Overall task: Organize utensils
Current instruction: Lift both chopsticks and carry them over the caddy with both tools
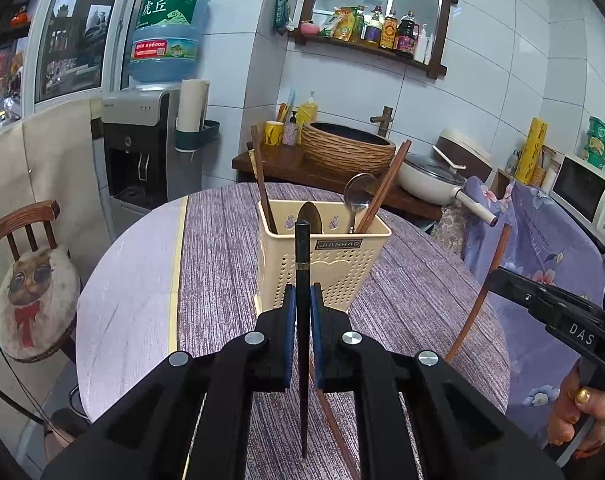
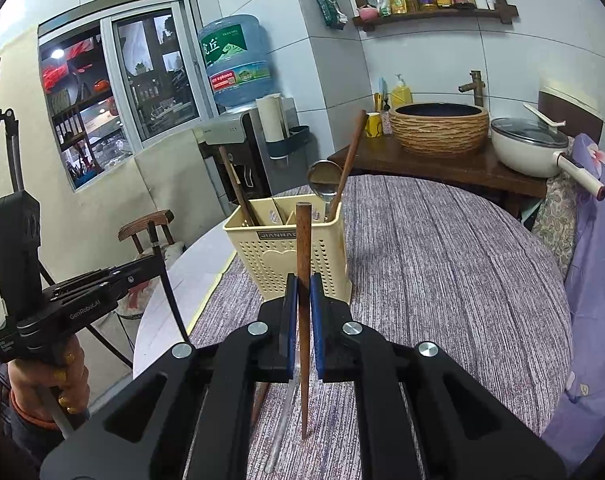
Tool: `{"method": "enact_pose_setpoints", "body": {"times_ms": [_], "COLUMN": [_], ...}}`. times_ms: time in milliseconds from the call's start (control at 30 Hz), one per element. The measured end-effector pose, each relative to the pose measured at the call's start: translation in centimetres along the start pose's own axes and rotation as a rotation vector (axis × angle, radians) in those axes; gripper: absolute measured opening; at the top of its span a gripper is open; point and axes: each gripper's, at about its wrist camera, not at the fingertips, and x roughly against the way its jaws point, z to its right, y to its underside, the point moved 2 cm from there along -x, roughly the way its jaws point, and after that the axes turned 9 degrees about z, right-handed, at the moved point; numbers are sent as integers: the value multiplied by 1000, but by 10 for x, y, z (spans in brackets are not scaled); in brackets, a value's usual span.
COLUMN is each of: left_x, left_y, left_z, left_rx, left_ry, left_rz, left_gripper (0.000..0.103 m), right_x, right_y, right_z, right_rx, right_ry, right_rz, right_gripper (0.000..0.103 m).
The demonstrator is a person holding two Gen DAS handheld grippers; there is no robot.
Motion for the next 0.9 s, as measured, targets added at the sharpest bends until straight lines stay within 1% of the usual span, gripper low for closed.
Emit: {"method": "enact_pose_setpoints", "body": {"times_ms": [133, 233, 333, 467, 567, 667, 767, 900], "left_x": [4, 6, 9, 16, 23, 22, 12, -8], "left_y": [-7, -18, -38, -81, -116, -145, -163, -167], "left_z": [0, 1, 4, 8, 11, 12, 12, 9], "left_rx": [0, 2, -3, 5, -10, 2, 13, 20], "left_ry": [11, 22, 45, 71, 44, 12, -25, -53], "left_rz": [11, 21, 40, 87, 155, 210, 241, 246], "left_gripper": [8, 8, 8, 8, 8, 8, 8, 8], "right_x": [3, 2, 3, 1, 0, -5, -16, -36], "right_y": [-10, -26, -51, -94, -129, -159, -180, -189], "right_z": [-3, -5, -7, -15, -23, -31, -36, -35], "right_rx": [-4, -11, -9, 1, 24, 36, 37, 38], "right_ry": [-16, -36, -48, -48, -20, 1, 20, 50], "right_rz": [6, 9, 33, 73, 128, 170, 199, 212], "right_gripper": [7, 7, 7, 7, 7, 8, 7, 8]}}
